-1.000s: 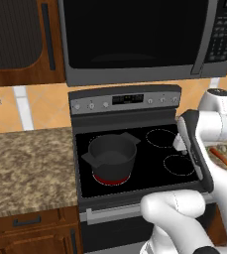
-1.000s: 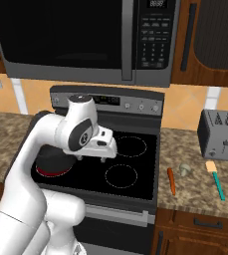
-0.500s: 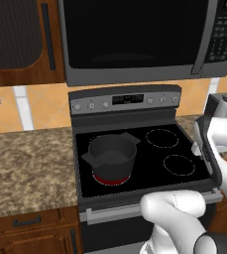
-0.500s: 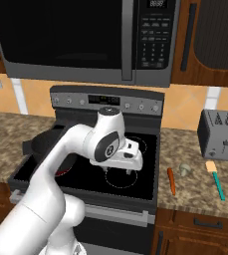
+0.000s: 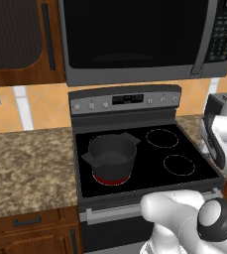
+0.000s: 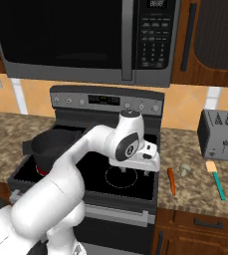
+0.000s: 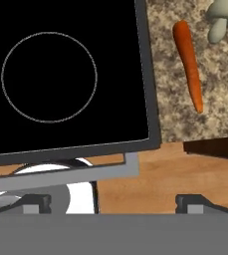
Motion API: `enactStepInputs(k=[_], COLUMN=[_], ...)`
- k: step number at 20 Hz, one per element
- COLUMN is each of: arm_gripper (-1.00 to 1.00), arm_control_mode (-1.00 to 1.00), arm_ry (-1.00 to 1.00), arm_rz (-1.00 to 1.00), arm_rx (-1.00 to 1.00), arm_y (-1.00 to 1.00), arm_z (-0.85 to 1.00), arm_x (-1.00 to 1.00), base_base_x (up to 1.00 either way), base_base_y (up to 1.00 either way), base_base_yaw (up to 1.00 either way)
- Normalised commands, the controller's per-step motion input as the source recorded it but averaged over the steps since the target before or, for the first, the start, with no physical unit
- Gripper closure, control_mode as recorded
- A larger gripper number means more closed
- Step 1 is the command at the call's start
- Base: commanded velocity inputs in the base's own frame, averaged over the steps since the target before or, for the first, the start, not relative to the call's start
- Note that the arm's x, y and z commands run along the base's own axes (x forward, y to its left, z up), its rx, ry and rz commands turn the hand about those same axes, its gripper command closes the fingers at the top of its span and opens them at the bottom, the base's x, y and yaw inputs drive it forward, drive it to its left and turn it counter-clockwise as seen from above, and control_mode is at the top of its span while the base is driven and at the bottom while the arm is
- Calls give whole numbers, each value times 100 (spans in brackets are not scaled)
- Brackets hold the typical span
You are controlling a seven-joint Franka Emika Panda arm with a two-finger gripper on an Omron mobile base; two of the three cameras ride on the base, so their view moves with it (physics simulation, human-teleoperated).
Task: Put the carrot and mushroom in the pot. Retrieve the spatula and lightly stir the vegetables in the pot.
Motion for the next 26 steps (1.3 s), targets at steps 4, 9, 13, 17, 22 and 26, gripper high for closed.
enactStepInputs(k=[4, 9, 13, 17, 22, 26], arm_gripper=[-100, -100, -100, -100, -100, -100], arm_control_mode=[-100, -100, -100, -100, -100, -100], arm_ry=[0, 1, 2, -1, -3, -1], arm_rz=[0, 0, 0, 4, 10, 8], arm_rx=[0, 0, 0, 0, 3, 3], arm_y=[-40, -46, -43, -28, -24, -15], arm_z=[-27, -20, -19, -18, -25, -22], arm_x=[21, 25, 24, 13, 24, 34], base_base_x=[0, 0, 0, 0, 0, 0], base_base_y=[0, 0, 0, 0, 0, 0], base_base_yaw=[0, 0, 0, 0, 0, 0])
